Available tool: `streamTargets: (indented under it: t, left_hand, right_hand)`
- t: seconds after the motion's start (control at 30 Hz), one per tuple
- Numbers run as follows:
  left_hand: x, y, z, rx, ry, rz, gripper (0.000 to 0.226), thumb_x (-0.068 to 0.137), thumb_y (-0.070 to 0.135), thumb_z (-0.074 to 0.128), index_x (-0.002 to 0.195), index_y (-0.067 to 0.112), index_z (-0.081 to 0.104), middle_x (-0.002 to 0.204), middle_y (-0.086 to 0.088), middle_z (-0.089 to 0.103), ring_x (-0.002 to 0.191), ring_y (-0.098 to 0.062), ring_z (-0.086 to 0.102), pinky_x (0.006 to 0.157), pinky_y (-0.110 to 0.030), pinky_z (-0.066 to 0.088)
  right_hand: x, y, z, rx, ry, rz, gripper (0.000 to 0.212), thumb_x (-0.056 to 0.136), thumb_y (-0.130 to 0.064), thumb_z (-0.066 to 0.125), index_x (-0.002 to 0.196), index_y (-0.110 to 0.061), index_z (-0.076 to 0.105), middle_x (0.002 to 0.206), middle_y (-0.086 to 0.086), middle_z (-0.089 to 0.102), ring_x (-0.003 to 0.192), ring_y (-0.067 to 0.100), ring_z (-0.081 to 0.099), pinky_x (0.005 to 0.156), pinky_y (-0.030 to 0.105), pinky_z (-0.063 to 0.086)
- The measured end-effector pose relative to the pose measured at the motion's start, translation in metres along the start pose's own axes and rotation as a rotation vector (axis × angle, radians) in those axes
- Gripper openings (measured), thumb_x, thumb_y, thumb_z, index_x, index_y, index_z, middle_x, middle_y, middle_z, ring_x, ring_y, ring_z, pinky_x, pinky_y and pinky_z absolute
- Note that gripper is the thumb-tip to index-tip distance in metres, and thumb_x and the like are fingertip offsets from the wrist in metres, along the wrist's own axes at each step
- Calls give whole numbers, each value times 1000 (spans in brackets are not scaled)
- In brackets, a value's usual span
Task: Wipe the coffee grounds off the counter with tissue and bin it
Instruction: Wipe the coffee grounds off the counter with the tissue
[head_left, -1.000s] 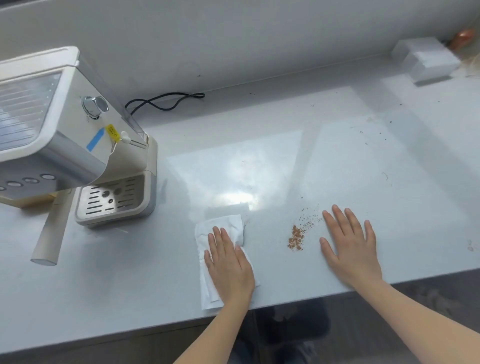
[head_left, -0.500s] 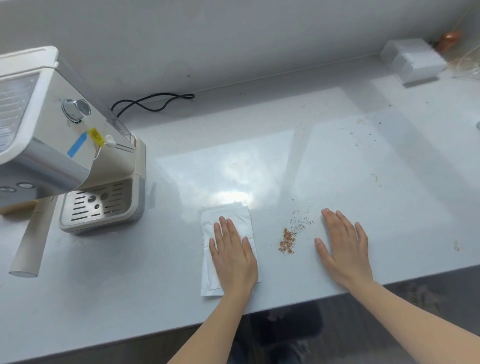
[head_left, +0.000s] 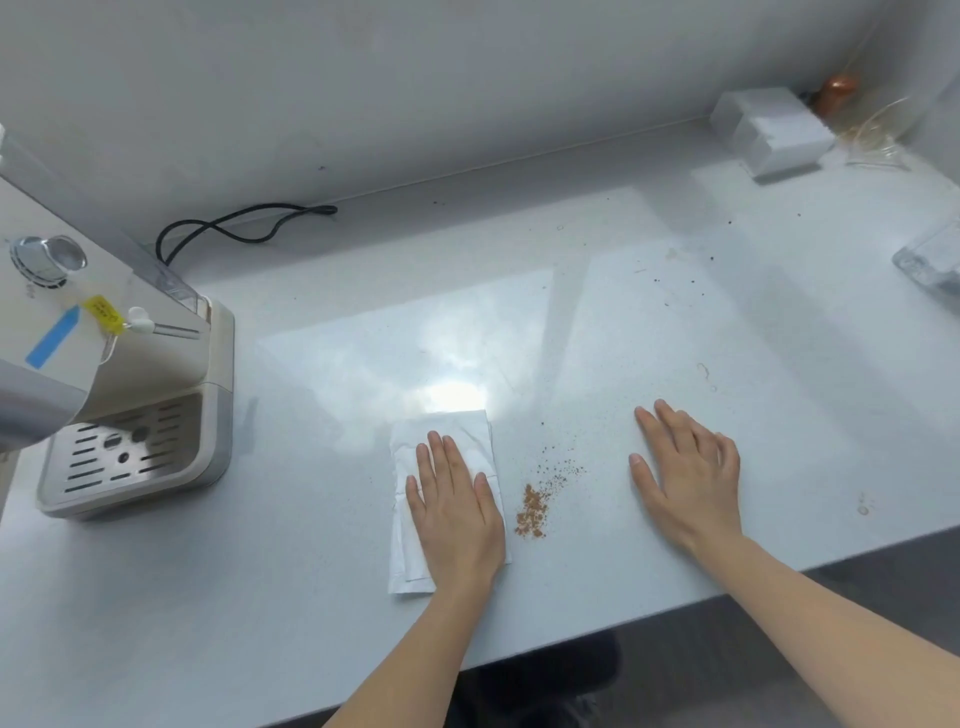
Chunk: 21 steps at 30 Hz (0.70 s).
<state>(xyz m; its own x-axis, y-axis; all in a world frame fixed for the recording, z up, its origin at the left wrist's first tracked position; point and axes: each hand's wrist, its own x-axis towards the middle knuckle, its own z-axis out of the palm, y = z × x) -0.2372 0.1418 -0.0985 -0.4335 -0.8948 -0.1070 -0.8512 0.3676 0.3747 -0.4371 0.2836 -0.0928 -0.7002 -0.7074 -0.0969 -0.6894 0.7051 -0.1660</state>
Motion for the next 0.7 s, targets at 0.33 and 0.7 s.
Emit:
streamTargets:
  t: [0.33,0.7]
  left_hand:
    - [4,9,3,9,2,2,57,98,33,11,150,15,-3,156,7,-13,143,-8,-16,118,-33,-10]
    - [-17,40,15,-49,-20,71,57,99,28,21,149,16,-5,156,8,-13,143,-7,-17,117,-30,-11]
  right_hand:
    - [16,16,2,17,-2,-8,65,91,-49,16,152,-27,10,161,-8,4,147,9,-2,119,44,-5]
    - [17,18,4,24,5,-14,64,91,-49,15,151,-27,13,161,-7,8,148,10,1,119,43,-5]
